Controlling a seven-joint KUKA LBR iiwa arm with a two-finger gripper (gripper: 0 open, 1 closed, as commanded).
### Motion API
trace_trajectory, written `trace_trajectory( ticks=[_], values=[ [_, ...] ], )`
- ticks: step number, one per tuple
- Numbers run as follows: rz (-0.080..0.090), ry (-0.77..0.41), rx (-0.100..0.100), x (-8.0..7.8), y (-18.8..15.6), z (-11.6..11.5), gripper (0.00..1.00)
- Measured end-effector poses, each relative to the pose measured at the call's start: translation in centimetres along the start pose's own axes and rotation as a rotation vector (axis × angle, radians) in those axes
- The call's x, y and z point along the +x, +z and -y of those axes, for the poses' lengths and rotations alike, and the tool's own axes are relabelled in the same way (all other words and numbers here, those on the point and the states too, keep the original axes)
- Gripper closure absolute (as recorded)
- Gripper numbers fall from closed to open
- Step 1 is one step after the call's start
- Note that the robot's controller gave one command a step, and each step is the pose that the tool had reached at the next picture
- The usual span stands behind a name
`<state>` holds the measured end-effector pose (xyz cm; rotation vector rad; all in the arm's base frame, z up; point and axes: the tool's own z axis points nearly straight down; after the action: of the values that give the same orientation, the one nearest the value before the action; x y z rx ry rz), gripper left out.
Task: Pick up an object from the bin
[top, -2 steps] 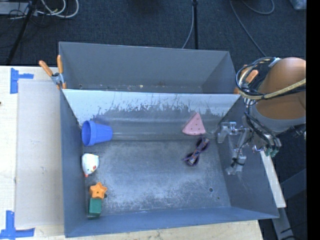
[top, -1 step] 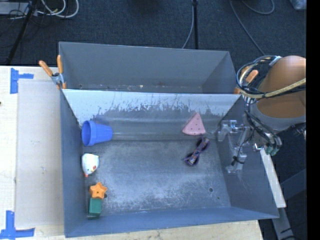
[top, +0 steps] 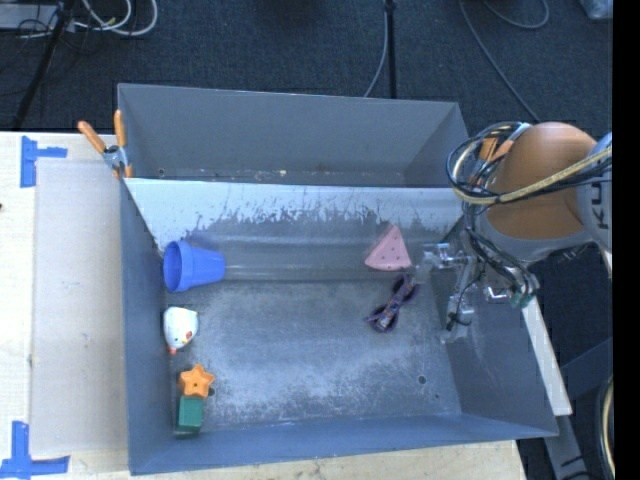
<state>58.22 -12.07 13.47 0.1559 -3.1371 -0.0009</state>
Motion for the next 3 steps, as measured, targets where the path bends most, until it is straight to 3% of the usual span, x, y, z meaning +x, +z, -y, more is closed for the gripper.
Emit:
trace_trajectory(
  ticks=[1, 2, 3],
  values=[
    [-0.002, -0.188, -0.002, -3.1, 0.0, 0.4, 0.00],
    [0.001, -0.229, 0.000, -3.7, -0.3, -0.3, 0.00],
    [0.001, -0.378, -0.001, -4.1, 5.2, -1.0, 0.00]
  ],
)
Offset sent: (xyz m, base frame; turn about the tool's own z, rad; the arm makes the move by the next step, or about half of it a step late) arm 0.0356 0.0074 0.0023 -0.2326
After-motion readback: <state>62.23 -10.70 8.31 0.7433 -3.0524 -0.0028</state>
